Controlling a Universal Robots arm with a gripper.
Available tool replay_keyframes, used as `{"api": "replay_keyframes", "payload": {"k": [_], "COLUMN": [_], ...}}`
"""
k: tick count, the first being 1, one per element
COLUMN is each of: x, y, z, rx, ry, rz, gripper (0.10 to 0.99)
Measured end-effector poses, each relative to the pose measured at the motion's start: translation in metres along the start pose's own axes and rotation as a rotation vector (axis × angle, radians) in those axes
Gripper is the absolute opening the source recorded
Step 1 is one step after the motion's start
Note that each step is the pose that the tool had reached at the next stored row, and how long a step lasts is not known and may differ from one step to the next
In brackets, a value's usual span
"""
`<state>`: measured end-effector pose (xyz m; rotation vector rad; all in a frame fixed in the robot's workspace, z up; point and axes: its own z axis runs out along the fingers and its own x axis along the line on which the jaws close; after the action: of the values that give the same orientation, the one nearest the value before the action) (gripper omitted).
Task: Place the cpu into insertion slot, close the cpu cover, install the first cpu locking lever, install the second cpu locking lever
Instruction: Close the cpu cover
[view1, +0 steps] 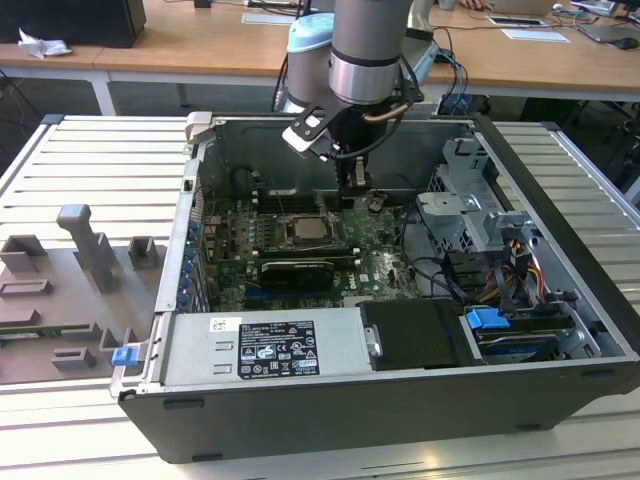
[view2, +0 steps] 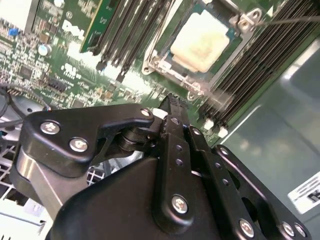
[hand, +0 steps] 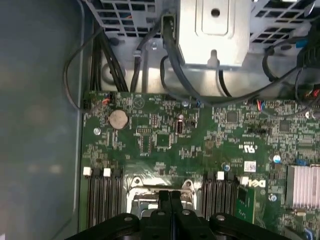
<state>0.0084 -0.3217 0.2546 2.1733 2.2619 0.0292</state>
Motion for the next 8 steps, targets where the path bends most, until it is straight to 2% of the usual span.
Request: {"api": "replay_keyframes", "payload": {"k": [3, 8], "x": [0.0003, 0.0007], "y": [-0.0084, -0.0171], "z": [0.0002, 0.0012], "rx": [0.000, -0.001], "ry": [-0.0001, 0.0003], "rz": [0.000, 0.000], "gripper": [0.106, 0.106]}}
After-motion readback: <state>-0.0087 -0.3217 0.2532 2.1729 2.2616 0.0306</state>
